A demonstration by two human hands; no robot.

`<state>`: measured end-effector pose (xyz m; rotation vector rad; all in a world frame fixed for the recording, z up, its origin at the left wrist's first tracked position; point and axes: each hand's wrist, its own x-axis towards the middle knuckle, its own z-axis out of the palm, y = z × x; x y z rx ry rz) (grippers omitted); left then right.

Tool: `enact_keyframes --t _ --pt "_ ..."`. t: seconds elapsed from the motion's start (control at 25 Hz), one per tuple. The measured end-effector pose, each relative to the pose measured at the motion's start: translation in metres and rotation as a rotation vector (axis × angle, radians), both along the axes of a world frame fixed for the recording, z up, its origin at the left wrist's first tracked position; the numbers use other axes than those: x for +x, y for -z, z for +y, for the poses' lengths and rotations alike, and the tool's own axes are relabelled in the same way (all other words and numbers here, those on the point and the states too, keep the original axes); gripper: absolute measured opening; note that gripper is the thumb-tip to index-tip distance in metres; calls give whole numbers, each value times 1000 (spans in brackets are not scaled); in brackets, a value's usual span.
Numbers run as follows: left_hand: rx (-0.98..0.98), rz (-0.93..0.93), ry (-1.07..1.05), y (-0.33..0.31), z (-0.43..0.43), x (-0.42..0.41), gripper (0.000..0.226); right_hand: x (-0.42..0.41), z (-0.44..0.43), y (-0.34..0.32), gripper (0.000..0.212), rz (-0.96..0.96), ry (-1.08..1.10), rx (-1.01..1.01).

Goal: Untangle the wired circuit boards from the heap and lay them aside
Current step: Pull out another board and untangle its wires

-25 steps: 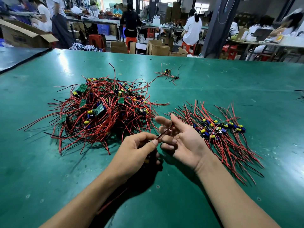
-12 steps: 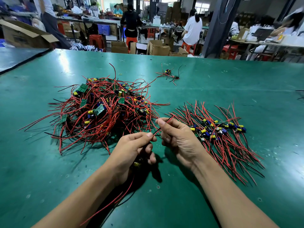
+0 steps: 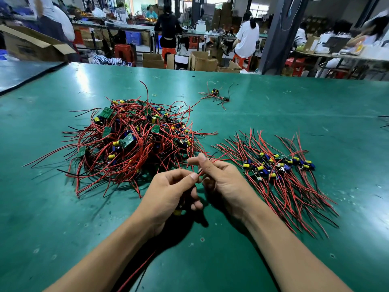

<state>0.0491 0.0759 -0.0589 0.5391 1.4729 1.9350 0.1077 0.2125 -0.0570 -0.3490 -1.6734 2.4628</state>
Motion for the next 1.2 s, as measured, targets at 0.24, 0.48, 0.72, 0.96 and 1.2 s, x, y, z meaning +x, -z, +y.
enact_keyframes --t 0.24,0.48,0.72,0.96,1.2 --pt "8 -32 80 -3 -3 -3 18 1 -1 4 33 38 -73 87" --pt "-24 20 39 -3 0 -4 19 1 6 -2 29 87 184 456" --pt "-39 30 45 -4 1 -3 21 -5 18 6 24 142 383 585" --pt "-47 8 -9 -4 -9 -9 20 -3 48 10 28 25 579 346" --pt "-48 1 -44 -5 -3 -7 19 -12 14 7 62 -33 175 226"
